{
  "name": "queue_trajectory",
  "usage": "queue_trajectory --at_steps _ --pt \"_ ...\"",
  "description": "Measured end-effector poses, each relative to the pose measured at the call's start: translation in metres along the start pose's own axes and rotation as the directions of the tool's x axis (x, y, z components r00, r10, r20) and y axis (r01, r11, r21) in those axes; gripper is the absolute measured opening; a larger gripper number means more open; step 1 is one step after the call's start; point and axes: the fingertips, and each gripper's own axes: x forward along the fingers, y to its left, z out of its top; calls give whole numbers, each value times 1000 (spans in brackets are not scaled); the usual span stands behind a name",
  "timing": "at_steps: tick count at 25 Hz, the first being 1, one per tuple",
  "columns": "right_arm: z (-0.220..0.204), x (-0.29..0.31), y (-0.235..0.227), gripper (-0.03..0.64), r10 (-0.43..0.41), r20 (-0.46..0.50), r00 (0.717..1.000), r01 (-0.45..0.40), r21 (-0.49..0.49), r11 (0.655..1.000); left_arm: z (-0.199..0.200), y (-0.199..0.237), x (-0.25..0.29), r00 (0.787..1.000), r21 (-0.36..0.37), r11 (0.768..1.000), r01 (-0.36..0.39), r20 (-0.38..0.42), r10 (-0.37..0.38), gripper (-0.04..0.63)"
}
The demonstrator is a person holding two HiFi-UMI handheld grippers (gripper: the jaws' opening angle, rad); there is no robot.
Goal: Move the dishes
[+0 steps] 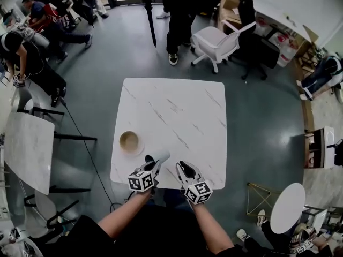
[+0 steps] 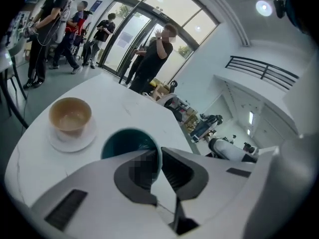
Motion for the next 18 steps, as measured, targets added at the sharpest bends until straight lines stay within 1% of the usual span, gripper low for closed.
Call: queue_trajectory --at_steps 1,2,6,11,14,18 --pt "-2 0 -3 45 -3 -4 1000 3 1 1000 -2 0 4 1000 11 1000 -17 -12 18 37" --pt "-3 0 -5 29 -4 -11 1000 4 2 1000 -3 0 8 999 26 999 -33 -22 33 37" --pt "-7 -3 -9 25 1 -33 999 -1 -13 1000 -8 0 25 993 102 991 -82 -72 90 37" --pt "-10 -8 -17 25 -5 -34 999 5 -2 1000 -15 1 45 981 179 976 -124 -128 149 37" --pt "-16 -6 -24 25 -40 -60 997 39 -19 999 -15 -4 51 974 239 960 -144 -135 180 37" --pt "-21 -1 -35 25 -98 -81 992 97 -20 995 -16 -12 58 968 276 949 -155 -152 202 37"
